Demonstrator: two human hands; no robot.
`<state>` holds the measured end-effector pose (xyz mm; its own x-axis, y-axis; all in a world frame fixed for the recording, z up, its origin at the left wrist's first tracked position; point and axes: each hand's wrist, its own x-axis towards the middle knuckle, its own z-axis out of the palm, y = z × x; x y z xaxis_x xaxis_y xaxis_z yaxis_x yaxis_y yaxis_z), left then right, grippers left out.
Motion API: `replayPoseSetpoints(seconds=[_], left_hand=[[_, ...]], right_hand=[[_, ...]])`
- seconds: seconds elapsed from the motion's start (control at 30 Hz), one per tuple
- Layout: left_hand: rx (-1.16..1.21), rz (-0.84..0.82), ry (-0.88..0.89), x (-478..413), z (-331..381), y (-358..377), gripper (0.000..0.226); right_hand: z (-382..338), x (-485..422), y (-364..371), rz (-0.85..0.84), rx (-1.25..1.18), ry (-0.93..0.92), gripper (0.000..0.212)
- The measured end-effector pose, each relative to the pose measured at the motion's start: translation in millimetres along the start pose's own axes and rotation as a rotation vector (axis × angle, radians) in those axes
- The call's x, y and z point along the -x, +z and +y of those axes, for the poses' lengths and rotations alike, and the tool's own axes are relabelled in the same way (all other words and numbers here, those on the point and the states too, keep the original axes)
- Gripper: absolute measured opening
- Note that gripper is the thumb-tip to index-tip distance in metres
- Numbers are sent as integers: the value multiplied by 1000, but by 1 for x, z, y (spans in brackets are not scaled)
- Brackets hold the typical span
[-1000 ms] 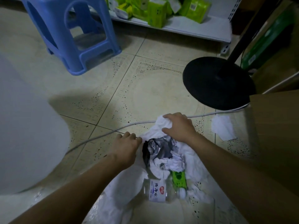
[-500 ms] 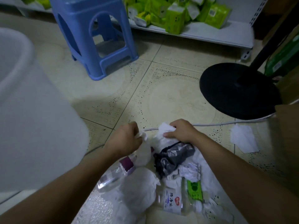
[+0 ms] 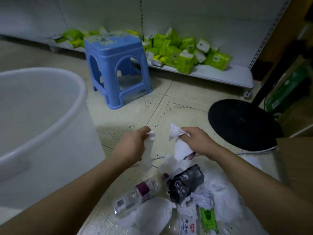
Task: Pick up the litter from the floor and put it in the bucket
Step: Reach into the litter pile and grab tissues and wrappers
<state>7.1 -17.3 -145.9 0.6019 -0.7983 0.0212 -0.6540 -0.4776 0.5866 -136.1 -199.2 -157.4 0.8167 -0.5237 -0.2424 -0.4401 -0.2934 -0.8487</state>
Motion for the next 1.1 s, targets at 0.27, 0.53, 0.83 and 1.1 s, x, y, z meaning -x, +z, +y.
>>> replayPoseSetpoints(seconds=[0.27,0.53,0.83,1.1], left_hand=[[-125,19,59,-27,46,-119,24],[-279,197,86,-20,4,-235,27],[-197,272,-144,27,-92,-275,8],[-326,164,-213,44,-129,-261,35]], right_hand=[[-140,8,-26,-80,-98,-31,27],[-256,-12,25,-17,-23,-194,49],[-288,-36,142,27,176,-438,19],[-279,-48,167,-131,457,-423,58]])
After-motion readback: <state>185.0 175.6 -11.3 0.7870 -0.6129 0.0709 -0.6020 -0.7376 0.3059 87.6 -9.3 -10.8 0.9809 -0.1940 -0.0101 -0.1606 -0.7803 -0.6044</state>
